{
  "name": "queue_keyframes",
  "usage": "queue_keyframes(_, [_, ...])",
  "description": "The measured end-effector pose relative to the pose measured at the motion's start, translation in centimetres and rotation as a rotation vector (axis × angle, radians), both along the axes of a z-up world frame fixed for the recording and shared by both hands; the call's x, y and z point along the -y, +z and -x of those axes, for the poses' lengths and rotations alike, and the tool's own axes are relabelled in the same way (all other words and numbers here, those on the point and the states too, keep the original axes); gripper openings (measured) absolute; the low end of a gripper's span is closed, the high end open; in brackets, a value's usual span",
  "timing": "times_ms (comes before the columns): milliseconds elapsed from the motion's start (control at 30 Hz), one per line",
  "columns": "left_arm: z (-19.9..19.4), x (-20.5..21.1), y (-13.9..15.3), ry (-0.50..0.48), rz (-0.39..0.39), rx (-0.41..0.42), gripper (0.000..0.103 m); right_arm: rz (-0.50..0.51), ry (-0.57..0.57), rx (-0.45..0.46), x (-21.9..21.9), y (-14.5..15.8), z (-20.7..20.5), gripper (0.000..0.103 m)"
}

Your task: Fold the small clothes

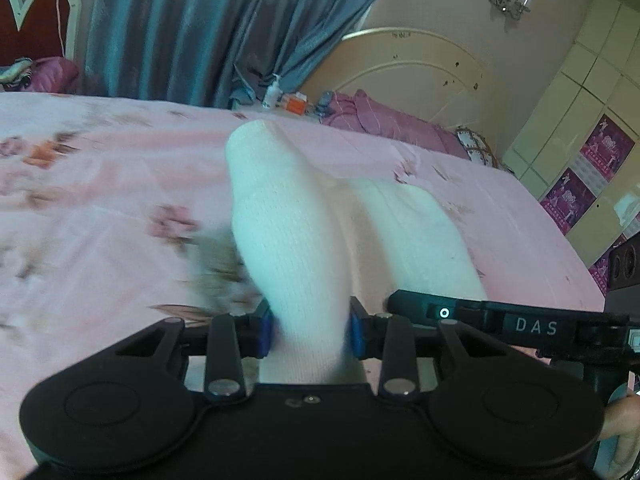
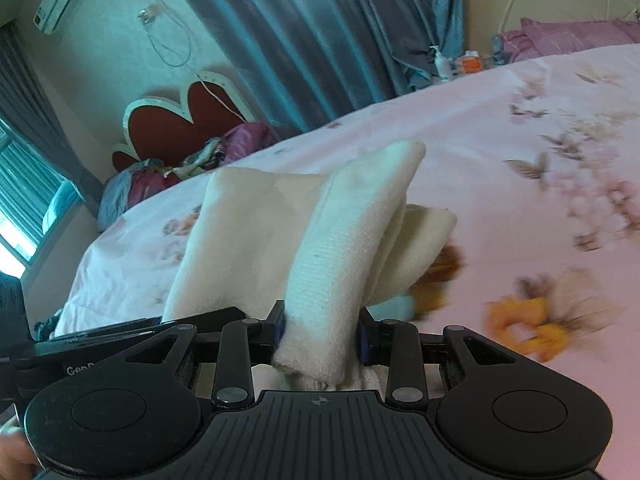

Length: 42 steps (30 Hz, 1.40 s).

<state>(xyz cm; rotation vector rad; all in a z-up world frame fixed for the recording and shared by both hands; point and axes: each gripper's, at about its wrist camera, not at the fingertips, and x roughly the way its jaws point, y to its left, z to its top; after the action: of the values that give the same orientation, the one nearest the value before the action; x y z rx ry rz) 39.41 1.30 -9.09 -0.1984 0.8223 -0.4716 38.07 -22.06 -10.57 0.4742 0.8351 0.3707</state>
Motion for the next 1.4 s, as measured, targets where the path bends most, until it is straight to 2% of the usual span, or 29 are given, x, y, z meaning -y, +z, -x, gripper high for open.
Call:
queue_keyframes(167, [0.7, -7.1, 0.7, -0.001, -0.01, 0.025, 0.034, -0.015, -0.014, 0.01, -8.3, 0.6, 0.6, 0.033])
queue_keyframes(400, [0.0, -15.7, 0.8, 0.045, -0.049, 0.034, 0.034, -0.062, 0.013, -0.008, -17.9, -0.5, -1.4, 0.033])
queue_keyframes(633, [-2.6, -20.5, -1.1, 0.101, -0.063, 0.014, 0.034, -0.084, 0.044, -0.037, -23.4, -2.7, -5.1, 0.033])
queue_keyframes(933, [-6.3, -23.1, -4.4, 0.139, -0.062, -0.034, 0.036, -0.068, 0.083, -0.064, -24.6, -5.7, -8.9, 0.033])
queue_keyframes(1033, [-6.1, -23.4, -5.4, 0.139, -0.07, -0.029, 0.045, -0.088, 0.092, -0.087, -23.6, -6.6, -9.1, 0.035])
queue_keyframes(1100, [-5.8, -23.3, -5.8, 0.139, -0.094, -0.01, 0.057, -0.086, 0.085, -0.093, -23.2, -6.9, -9.2, 0.037])
queue_keyframes(1167, [-5.7, -23.4, -5.9, 0.155, -0.111, -0.001, 0.064, -0.098, 0.068, -0.092, -22.7, -6.8, -9.1, 0.038])
queue_keyframes(1267, [-5.9, -24.1, -5.9, 0.182, -0.091, -0.024, 0.066, -0.107, 0.049, -0.09, -22.6, -6.2, -9.0, 0.039])
queue_keyframes(1400, [-5.7, -23.7, -5.5, 0.192, -0.134, 0.003, 0.066, -0.127, 0.017, -0.096, -22.4, -5.7, -9.7, 0.04])
